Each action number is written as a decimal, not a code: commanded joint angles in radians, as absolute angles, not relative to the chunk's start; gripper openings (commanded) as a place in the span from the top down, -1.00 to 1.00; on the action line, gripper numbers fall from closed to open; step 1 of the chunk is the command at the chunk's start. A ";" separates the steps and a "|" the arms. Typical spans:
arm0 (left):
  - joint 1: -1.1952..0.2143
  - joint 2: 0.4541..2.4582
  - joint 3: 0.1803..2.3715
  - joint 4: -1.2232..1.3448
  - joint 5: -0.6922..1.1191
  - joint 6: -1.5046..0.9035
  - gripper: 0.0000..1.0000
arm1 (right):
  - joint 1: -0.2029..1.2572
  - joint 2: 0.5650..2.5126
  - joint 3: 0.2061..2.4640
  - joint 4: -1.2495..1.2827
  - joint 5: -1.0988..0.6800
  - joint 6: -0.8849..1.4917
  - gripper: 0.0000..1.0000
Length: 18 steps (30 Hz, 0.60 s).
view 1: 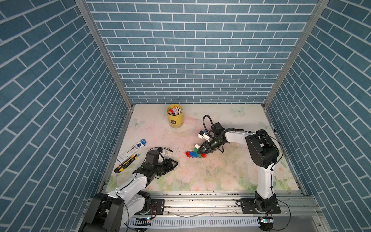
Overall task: Assemble the letter y with lego
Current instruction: Place the lego brick at the center of the board.
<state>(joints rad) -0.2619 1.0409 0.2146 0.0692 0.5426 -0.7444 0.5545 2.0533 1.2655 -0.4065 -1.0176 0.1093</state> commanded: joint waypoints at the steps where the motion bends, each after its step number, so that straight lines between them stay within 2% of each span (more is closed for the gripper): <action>1: -0.255 1.038 0.221 0.044 0.531 -0.730 -0.11 | 0.539 2.072 1.268 -0.404 -1.022 0.106 0.10; 12: -0.255 1.040 0.221 0.049 0.533 -0.729 -0.11 | 0.496 2.046 1.241 -0.399 -0.900 0.159 0.05; 18: -0.256 1.031 0.230 0.024 0.524 -0.714 -0.11 | 0.493 1.918 1.122 -0.282 -0.752 0.289 0.06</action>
<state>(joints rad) -0.2619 1.0393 0.2146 0.0658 0.5415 -0.7399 0.4946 1.9995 1.1770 -0.3393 -0.8589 0.2161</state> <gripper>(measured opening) 0.555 0.471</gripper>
